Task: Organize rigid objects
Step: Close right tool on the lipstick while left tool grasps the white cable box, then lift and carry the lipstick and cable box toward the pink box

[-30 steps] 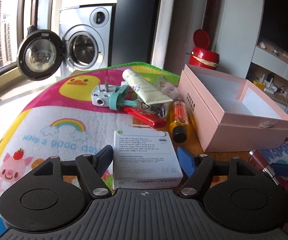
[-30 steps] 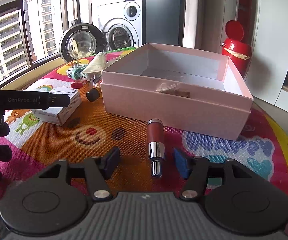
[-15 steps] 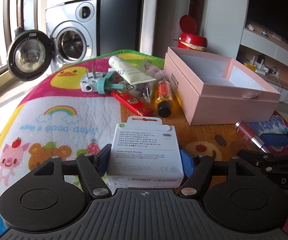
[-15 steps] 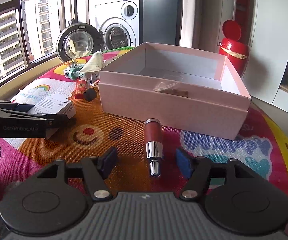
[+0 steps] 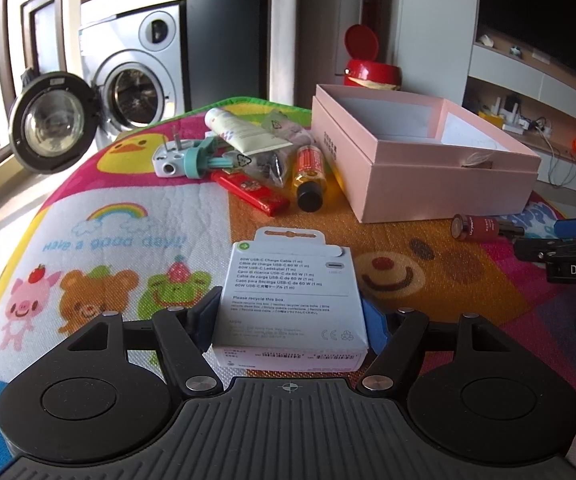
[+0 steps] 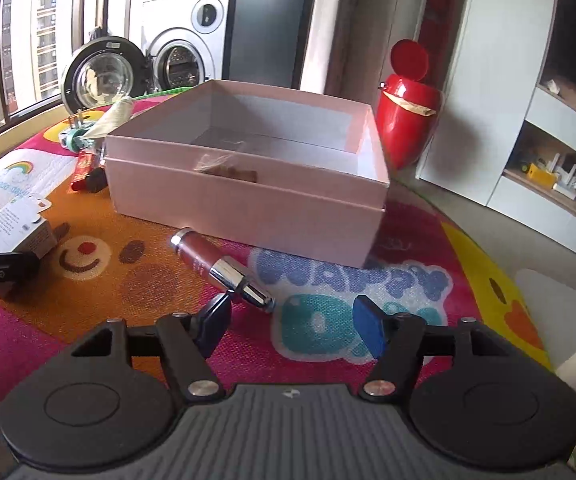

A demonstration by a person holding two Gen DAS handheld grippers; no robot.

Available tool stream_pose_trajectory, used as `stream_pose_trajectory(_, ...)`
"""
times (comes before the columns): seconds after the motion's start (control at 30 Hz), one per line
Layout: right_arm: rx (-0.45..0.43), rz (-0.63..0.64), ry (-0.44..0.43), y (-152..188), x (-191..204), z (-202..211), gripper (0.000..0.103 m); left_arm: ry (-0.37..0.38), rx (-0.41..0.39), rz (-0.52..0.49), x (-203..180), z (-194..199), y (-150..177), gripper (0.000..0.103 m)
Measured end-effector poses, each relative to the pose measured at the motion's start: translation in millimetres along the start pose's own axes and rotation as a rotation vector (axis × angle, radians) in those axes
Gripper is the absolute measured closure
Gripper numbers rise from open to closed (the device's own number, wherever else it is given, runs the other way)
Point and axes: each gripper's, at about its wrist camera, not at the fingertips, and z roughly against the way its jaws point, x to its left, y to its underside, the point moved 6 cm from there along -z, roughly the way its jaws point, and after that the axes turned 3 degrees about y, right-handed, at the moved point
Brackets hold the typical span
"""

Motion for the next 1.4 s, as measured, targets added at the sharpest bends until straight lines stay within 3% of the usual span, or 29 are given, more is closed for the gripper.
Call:
stream_pose_trajectory(0.07, 0.007, -0.049, -0.004, 2.0, -3.0, -0.3, 0.035, 0.002, -0.003, 0.002, 0.2, 0.0, 0.3, 0.028)
stream_pose_trajectory(0.2, 0.019, -0.075, -0.128, 4.8, 16.0, 3.0, 0.032, 0.008, -0.006, 0.010, 1.6, 0.8, 1.4, 0.028)
stream_pose_trajectory(0.37, 0.042, -0.116, -0.150, -6.0, 33.4, -5.7, 0.018, 0.009, -0.007, 0.013, 1.9, 0.9, 0.9, 0.028)
stream_pose_trajectory(0.7, 0.050, -0.113, -0.104, -24.9, 49.0, -30.2, 0.017, 0.015, -0.013, 0.023, 2.6, 2.1, 1.7, 0.028)
stream_pose_trajectory(0.77, 0.040, -0.117, -0.104, -25.6, 45.4, -29.1, 0.026, 0.012, -0.015, 0.019, 1.8, 2.7, 1.7, 0.028)
stream_pose_trajectory(0.83, 0.039, -0.093, -0.130, -23.3, 44.0, -25.5, 0.029, 0.009, -0.016, 0.008, 0.2, 4.2, 2.8, 0.028)
stream_pose_trajectory(0.87, 0.035, -0.080, -0.144, -21.4, 43.1, -21.7, 0.043, 0.011, -0.015, 0.003, -0.8, 4.9, 3.3, 0.028)
stream_pose_trajectory(0.9, 0.029, -0.053, -0.147, -19.2, 42.0, -16.3, 0.044, 0.019, -0.013, -0.006, -3.1, 5.9, 4.3, 0.028)
stream_pose_trajectory(1.1, -0.009, 0.063, -0.173, -3.5, 27.0, 23.9, 0.044, 0.149, -0.008, -0.086, -30.6, 22.2, 17.1, 0.028)
stream_pose_trajectory(1.17, -0.024, 0.073, -0.180, -1.6, 18.8, 37.4, 0.044, 0.232, -0.012, -0.078, -41.5, 29.7, 16.3, 0.028)
stream_pose_trajectory(1.27, -0.076, 0.085, -0.186, -8.0, 6.9, 61.5, 0.044, 0.312, -0.088, -0.055, -51.1, 47.1, -9.0, 0.029)
stream_pose_trajectory(1.33, -0.124, 0.091, -0.181, -18.8, -1.7, 76.3, 0.044, 0.330, -0.178, -0.090, -59.9, 61.9, -45.1, 0.029)
stream_pose_trajectory(1.37, -0.149, 0.094, -0.180, -26.6, -5.5, 82.1, 0.044, 0.329, -0.216, -0.113, -63.5, 66.6, -61.4, 0.039)
stream_pose_trajectory(1.4, -0.181, 0.097, -0.177, -36.7, -8.4, 88.2, 0.044, 0.317, -0.277, -0.144, -70.1, 73.6, -89.4, 0.086)
